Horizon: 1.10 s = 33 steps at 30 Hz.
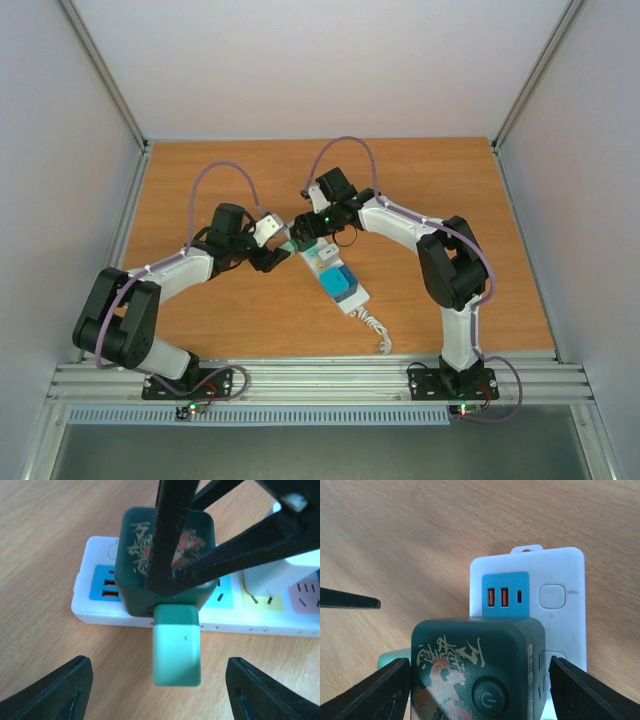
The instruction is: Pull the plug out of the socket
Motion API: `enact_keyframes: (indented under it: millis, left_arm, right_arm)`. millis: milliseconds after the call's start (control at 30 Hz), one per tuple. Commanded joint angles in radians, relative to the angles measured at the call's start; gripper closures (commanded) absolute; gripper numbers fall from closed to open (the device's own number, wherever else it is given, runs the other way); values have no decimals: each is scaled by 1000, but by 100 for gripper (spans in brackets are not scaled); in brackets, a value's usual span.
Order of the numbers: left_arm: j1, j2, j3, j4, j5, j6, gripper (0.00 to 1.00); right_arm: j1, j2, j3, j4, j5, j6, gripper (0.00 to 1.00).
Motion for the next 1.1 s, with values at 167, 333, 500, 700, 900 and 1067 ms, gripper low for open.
enact_keyframes:
  millis: [167,333,500,700,900,1067]
  left_arm:
    - [-15,23,-27,89,-23,46,29]
    - [-27,48,-6,79,-44,48,34]
    - [-29,49,1,69,-42,49,37]
    - [-29,30,-9,77,-45,43,43]
    - [-29,50,52,25,-49,7,46]
    - [-32,31,77,8,-32,-59,49]
  right_arm:
    - [17,36,-3,41,56,-1,29]
    - [19,42,-10,51,55,8,38]
    - [32,47,-10,58,64,20,44]
    - [62,63,-12,70,87,38,45]
    - [66,70,-11,72,117,47,47]
    - [63,59,-36,78,121,41,48]
